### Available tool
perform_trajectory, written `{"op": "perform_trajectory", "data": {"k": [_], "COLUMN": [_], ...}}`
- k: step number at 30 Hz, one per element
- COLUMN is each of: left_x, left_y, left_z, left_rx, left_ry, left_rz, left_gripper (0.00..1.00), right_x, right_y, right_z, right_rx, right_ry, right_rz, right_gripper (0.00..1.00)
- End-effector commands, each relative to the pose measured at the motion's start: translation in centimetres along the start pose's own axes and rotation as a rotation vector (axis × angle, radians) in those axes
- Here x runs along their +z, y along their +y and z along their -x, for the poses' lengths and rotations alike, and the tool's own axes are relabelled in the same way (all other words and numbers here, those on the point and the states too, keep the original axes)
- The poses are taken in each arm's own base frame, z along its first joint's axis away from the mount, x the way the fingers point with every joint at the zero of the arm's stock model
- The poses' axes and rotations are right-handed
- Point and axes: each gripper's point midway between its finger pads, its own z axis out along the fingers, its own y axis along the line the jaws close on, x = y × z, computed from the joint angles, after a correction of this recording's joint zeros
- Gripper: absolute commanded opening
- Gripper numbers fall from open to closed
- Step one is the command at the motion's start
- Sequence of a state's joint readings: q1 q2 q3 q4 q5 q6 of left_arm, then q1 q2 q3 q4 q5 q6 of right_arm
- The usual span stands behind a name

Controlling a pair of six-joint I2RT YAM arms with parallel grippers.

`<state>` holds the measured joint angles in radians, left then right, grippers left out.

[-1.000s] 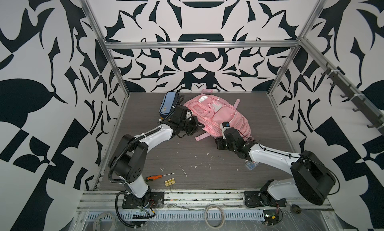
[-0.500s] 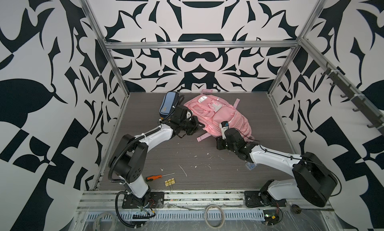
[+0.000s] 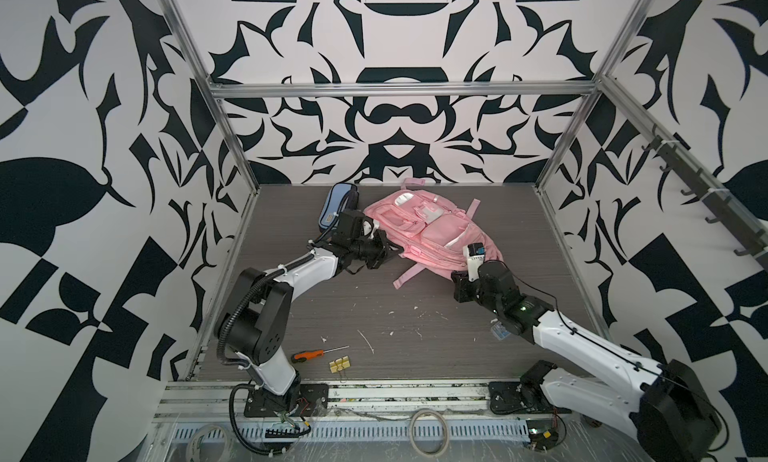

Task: Pack the student bag
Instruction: 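Lift and tip the backpack upright with both grippers pulling toward the robot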

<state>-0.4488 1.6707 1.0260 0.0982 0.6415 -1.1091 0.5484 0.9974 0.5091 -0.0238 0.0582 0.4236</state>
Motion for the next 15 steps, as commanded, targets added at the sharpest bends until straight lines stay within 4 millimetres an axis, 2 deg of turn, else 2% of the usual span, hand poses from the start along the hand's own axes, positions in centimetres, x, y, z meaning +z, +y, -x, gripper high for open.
{"op": "perform_trajectory", "data": {"k": [1, 5, 10, 12, 14, 15], "left_x": [-1.7, -2.6, -3.2, -3.0, -2.1, -1.5], "left_y": [-0.5, 0.1, 2.3, 3.1, 2.8, 2.4], "left_z": [3.8, 5.4, 7.5, 8.0, 8.3, 8.0], "left_rx": [0.050, 0.054, 0.033, 0.036, 0.058, 0.066], "left_ry": [-0.092, -0.125, -0.162, -0.164, -0.146, -0.121], "left_rz": [-0.018, -0.002, 0.032, 0.063, 0.061, 0.056], "left_gripper": [0.00, 0.00, 0.00, 0.00, 0.00, 0.13], "right_x": [-1.2, -2.1, -3.2, -3.1, -2.6, -2.3], "right_y": [-2.7, -3.8, -4.2, -3.6, -2.0, -0.8], "right_z": [0.0, 0.5, 1.3, 1.2, 1.1, 1.2], "right_rx": [0.033, 0.037, -0.003, -0.035, -0.057, -0.077], "right_ry": [-0.004, -0.007, -0.005, 0.022, 0.049, 0.055], "right_rz": [-0.108, -0.151, -0.172, -0.145, -0.078, -0.039], "right_gripper": [0.00, 0.00, 0.00, 0.00, 0.00, 0.00]}}
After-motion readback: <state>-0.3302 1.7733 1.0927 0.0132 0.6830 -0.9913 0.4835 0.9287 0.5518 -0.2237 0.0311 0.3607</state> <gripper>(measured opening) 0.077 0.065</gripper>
